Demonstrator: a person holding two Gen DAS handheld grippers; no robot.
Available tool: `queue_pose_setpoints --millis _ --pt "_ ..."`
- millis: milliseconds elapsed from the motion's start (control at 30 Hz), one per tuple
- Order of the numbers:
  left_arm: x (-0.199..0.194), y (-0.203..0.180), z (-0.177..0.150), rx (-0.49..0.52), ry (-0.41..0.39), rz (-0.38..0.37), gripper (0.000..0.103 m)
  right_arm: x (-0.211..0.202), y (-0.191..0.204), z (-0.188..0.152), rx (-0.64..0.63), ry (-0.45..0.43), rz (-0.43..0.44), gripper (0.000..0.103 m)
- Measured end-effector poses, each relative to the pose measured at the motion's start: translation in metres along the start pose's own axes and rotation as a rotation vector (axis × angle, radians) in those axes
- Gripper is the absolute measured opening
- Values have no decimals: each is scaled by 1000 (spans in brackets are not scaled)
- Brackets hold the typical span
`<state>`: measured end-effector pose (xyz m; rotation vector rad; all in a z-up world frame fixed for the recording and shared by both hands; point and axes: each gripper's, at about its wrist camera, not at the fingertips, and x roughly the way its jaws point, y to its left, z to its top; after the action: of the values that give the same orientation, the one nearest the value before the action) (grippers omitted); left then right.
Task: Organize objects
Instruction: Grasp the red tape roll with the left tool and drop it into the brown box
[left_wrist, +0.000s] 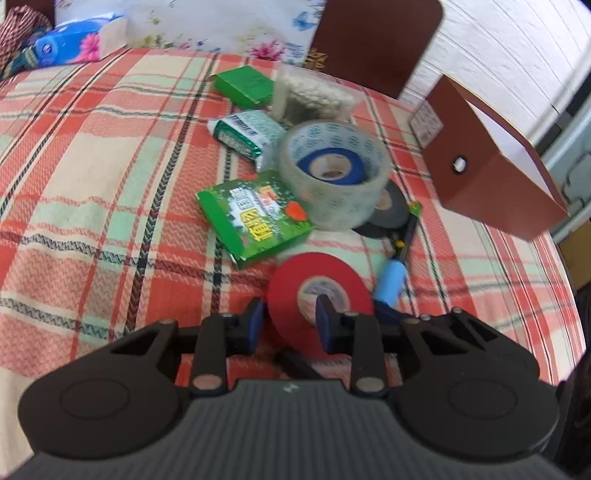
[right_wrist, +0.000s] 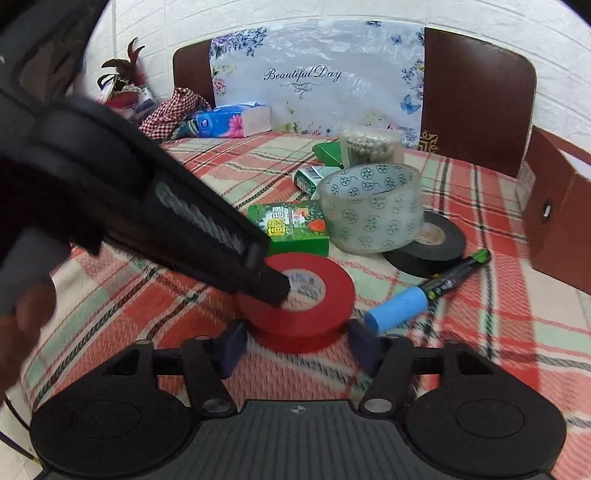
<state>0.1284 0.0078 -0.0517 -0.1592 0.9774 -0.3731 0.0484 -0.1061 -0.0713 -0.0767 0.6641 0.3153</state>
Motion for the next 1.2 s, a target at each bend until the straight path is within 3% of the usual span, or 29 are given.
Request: queue_pose_setpoints --millis 133,200,300,433,567,800,900,967,1200 --pt "-15 -10 1 -29 -20 23 32 -4 0 -4 -19 -47 16 68" --pt "-34 -34 5 43 -79 23 32 -22 -3 -7 -10 -120 18 68" --pt "-50 -82 23 163 -165 -8 32 -54 -11 -8 -58 -286 -72 68" --pt "-37 -166 57 319 -225 -81 32 -83 -59 2 -16 -433 -227 68" --pt "-1 -244 87 427 -247 -155 32 -96 -130 13 50 -469 -374 68" --pt "68 -322 125 465 -228 -182 31 -87 -238 29 170 -425 -464 69" --pt "87 -329 128 454 -211 -133 33 -72 -264 35 181 -356 -480 66" --pt "86 -323 122 446 -197 -159 33 -78 -268 29 205 -365 -486 70" --pt "23 -265 58 432 -256 -267 35 -131 -222 -23 286 -456 -421 66"
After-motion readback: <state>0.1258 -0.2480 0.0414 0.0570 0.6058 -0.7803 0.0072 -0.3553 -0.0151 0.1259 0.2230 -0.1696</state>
